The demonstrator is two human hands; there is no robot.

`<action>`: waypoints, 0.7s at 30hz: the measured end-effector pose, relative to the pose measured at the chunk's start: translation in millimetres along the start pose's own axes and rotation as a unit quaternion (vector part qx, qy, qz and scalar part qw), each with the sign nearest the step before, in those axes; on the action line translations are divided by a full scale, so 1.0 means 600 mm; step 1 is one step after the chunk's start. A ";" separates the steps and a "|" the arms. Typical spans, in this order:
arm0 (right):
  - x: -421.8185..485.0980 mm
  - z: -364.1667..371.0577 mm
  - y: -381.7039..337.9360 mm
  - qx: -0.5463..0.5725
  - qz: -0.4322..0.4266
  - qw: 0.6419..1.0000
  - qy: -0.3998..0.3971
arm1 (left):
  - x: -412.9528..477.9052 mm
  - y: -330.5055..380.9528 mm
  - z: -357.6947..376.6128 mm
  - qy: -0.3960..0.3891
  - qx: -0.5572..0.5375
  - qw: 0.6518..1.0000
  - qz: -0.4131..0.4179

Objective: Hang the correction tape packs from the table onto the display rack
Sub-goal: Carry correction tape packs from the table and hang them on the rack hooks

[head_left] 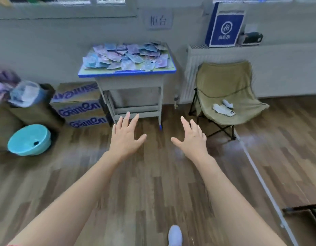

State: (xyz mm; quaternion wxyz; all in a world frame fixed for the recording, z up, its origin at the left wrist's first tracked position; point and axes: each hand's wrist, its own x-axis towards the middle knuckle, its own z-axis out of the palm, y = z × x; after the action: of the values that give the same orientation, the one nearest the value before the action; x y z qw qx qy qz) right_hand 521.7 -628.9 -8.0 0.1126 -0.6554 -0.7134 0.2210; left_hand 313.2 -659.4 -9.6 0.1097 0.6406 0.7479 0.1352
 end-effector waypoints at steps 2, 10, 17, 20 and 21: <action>0.043 0.014 -0.039 0.002 -0.023 1.000 -0.002 | 0.030 -0.040 -0.019 0.012 -0.003 1.000 -0.024; 0.265 0.016 -0.147 0.006 -0.075 0.997 0.010 | 0.225 -0.124 -0.067 0.045 -0.001 0.996 -0.081; 0.493 -0.044 -0.194 0.014 -0.081 0.996 0.036 | 0.456 -0.123 -0.105 0.067 -0.043 0.993 -0.085; 0.573 -0.056 -0.203 0.006 -0.076 0.996 0.044 | 0.539 -0.127 -0.101 0.060 -0.051 0.993 -0.083; 0.598 -0.058 -0.206 0.005 -0.075 0.996 0.044 | 0.567 -0.129 -0.097 0.057 -0.049 0.994 -0.083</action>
State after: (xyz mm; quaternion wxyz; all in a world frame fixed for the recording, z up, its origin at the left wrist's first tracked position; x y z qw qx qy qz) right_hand 386.4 -275.1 33.2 0.1631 -0.6085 -0.7538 0.1869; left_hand 168.5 -337.9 21.9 0.1093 0.5610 0.7962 0.1985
